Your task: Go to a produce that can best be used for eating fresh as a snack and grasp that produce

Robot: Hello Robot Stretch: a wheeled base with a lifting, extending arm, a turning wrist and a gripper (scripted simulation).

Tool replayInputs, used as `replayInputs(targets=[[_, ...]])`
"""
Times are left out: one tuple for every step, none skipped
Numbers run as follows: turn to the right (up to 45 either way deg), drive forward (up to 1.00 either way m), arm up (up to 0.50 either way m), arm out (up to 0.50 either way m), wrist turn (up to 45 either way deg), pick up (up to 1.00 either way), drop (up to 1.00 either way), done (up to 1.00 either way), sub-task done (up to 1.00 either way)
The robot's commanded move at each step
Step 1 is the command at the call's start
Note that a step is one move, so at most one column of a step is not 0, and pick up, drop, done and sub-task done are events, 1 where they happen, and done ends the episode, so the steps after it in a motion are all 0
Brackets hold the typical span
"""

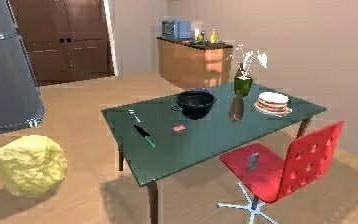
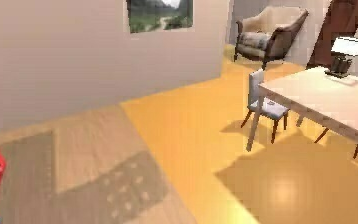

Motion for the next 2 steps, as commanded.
replayInputs(targets=[[-45.0,0.0,0.0,0.0,0.0,0.0,0.0,0.0,0.0],[-9.0,0.0,0.0,0.0,0.0,0.0,0.0,0.0,0.0]])
